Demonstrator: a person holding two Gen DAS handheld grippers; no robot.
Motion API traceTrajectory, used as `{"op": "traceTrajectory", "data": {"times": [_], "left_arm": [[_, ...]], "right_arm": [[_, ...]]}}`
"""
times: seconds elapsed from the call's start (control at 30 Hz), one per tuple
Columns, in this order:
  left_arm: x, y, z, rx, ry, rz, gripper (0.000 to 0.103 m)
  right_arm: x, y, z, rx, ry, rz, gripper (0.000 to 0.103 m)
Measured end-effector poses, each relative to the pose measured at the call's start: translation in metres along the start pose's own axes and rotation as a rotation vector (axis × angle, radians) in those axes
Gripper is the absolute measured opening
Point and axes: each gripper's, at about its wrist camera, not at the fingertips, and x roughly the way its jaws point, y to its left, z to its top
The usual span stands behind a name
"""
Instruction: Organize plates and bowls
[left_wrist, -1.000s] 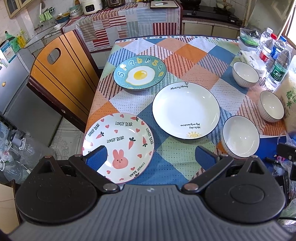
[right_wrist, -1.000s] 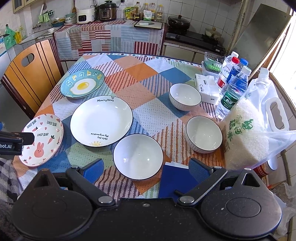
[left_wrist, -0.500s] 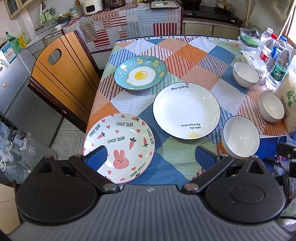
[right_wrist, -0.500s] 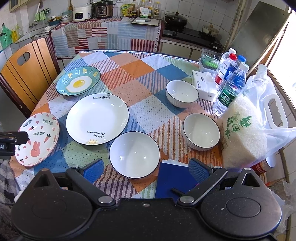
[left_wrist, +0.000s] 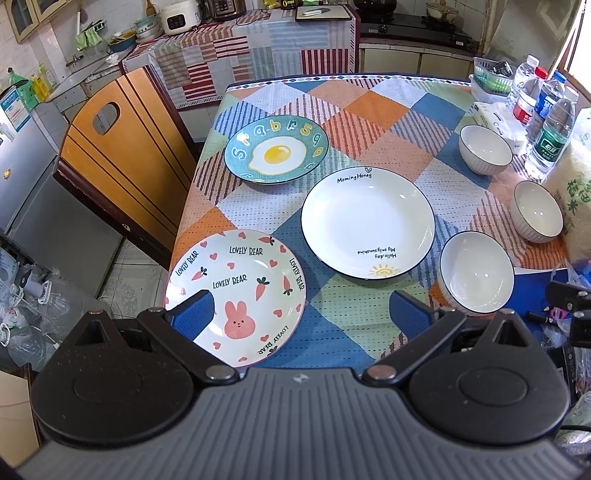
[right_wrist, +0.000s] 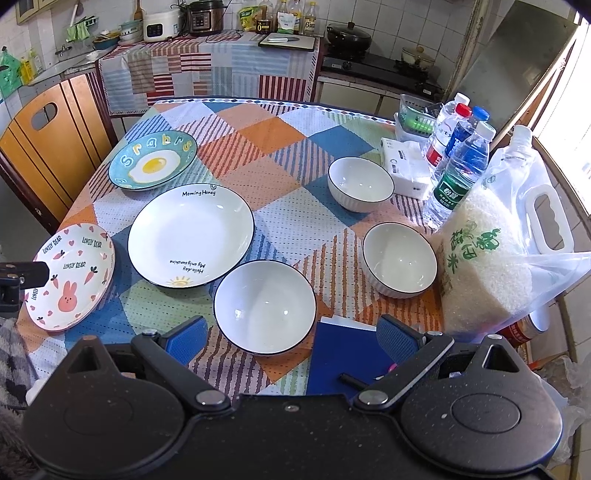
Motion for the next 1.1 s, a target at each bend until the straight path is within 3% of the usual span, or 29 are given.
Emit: {"op": "traceTrajectory", "data": {"times": [0.27, 0.37, 0.6, 0.73, 0.83, 0.93, 1.1], "left_arm": [[0.004, -0.004, 0.000, 0.010, 0.008, 0.007, 0.102], [0.009, -0.006, 0.002, 0.010, 0.013, 0.011, 0.100], [0.039, -0.008, 0.020, -0.003, 0.033, 0.025, 0.100], [0.068, -0.008, 0.029, -0.016, 0.070, 0.022, 0.100], [0.089, -0.009, 0.032, -0.016, 0.094, 0.033, 0.100], [0.106, -0.010, 0.036, -0.013, 0.103, 0.040, 0.100], [0.131, -0.011, 0.044, 0.013, 0.107, 0.042, 0.101]], "right_arm": [[0.004, -0.001, 0.001, -0.002, 0.002, 0.008, 0.100], [0.006, -0.004, 0.003, -0.008, -0.033, 0.036, 0.100], [0.021, -0.011, 0.022, -0.127, -0.343, 0.124, 0.100], [0.045, -0.014, 0.038, -0.161, -0.414, 0.197, 0.100], [0.066, -0.020, 0.046, -0.120, -0.406, 0.311, 0.100], [0.090, -0.021, 0.050, -0.075, -0.343, 0.393, 0.100], [0.120, -0.016, 0.054, -0.101, -0.252, 0.451, 0.100]]}}
